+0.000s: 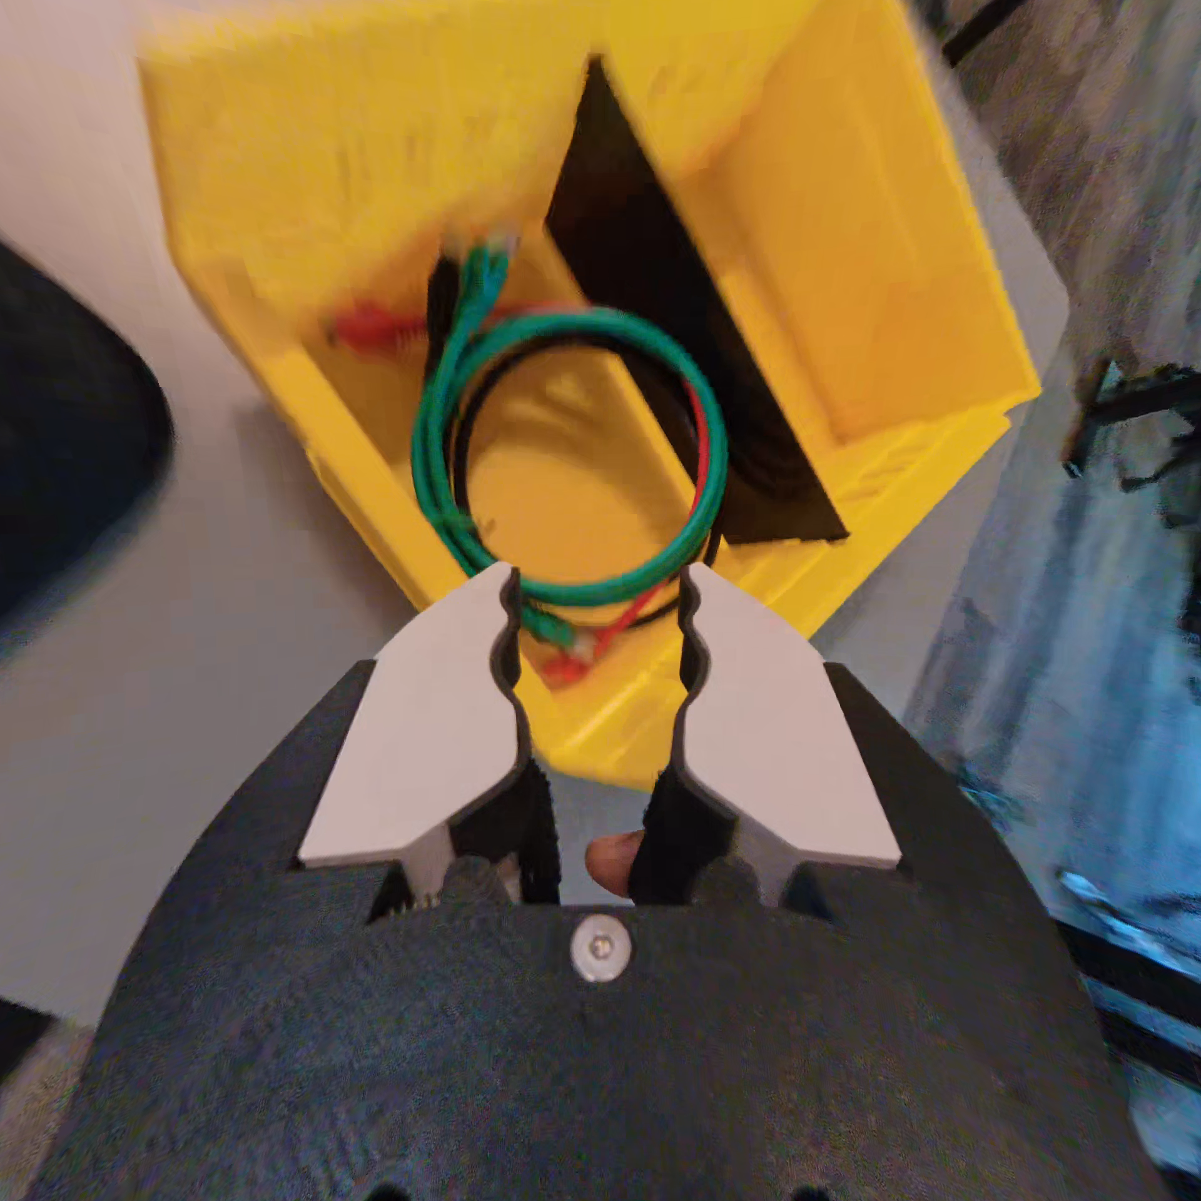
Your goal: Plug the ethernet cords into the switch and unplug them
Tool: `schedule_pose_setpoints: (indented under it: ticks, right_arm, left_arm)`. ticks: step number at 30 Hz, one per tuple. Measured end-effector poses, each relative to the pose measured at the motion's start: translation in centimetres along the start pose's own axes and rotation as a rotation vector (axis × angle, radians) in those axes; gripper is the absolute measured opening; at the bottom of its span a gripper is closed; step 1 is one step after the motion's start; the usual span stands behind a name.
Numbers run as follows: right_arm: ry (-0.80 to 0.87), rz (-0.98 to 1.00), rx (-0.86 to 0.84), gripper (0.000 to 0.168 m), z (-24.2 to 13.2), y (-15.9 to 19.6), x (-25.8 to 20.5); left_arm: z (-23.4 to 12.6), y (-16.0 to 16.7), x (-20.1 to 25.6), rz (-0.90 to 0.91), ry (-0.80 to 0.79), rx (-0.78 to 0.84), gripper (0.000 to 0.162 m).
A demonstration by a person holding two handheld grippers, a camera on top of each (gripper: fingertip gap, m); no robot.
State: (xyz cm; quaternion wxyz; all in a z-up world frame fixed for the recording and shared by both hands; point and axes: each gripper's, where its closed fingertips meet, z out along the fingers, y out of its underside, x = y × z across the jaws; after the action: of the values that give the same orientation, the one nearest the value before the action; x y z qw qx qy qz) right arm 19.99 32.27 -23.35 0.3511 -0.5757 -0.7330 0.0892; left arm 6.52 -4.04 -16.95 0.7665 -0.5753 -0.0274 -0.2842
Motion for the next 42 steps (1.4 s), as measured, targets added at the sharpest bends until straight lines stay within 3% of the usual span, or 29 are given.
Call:
schedule_pose_setpoints:
  ticks: [3,7,9,11,14,18,21,24,25,29,34,36,38,40,42]
  right_arm:
    - [-0.092,0.225,0.288,0.049,-1.4,-4.9,-0.9]
    - [-0.564,0.452,0.848,0.068,-6.5,-14.6,-7.1]
    - [-0.770,0.421,0.960,0.071,-8.1,-17.4,-11.3]
    - [-0.867,0.237,0.997,0.078,-8.5,-19.4,-16.5]
    - [-0.769,-0.190,0.919,0.091,-6.6,-21.1,-23.6]
    - [-0.370,-0.736,0.777,0.086,-3.7,-23.0,-27.2]
    - [-0.268,-0.926,0.718,0.089,-2.5,-23.7,-29.3]
    - [-0.224,-0.961,0.718,0.080,-1.6,-24.1,-30.3]
    - [-0.187,-0.952,0.715,0.070,-1.3,-24.3,-30.1]
    - [-0.166,-0.844,0.802,0.069,-1.3,-24.7,-30.1]
    - [-0.574,-0.283,1.144,0.069,-5.1,-25.8,-29.2]
    - [-0.783,-0.039,1.298,0.069,-7.1,-26.2,-28.1]
    - [-0.893,0.082,1.399,0.069,-8.3,-26.3,-27.5]
    - [-0.893,0.034,1.409,0.069,-8.3,-26.3,-28.3]
    - [-0.835,-0.098,1.375,0.069,-7.8,-26.2,-29.5]
  left_arm:
    - [0.0,0.1,-0.4,-0.030,-0.013,-0.001,0.029]
    - [0.0,0.2,-0.4,-0.041,-0.009,-0.005,0.030]
    - [0.1,0.4,-0.5,-0.047,-0.010,-0.019,0.030]
    - [0.2,0.8,-0.5,-0.072,-0.001,-0.035,0.029]
    - [0.4,1.7,-0.6,-0.112,0.008,-0.084,0.029]
    - [0.7,4.1,-1.9,-0.151,-0.074,-0.228,0.029]
    - [0.7,4.2,-2.1,-0.174,-0.083,-0.238,0.029]
    - [0.6,4.4,-2.0,-0.174,-0.076,-0.253,0.029]
    - [0.6,4.7,-2.1,-0.173,-0.089,-0.267,0.029]
    - [0.6,3.9,-1.6,-0.158,-0.061,-0.228,0.034]
    - [0.8,1.0,0.9,-0.080,0.073,-0.053,0.058]
    - [0.4,-0.5,1.3,-0.209,0.140,0.042,0.069]
    - [0.3,-1.2,2.0,-0.443,0.280,0.082,0.085]
    - [0.5,-1.3,2.9,-0.639,0.413,0.079,0.098]
    - [0.8,-1.5,3.8,-0.716,0.502,0.065,0.107]
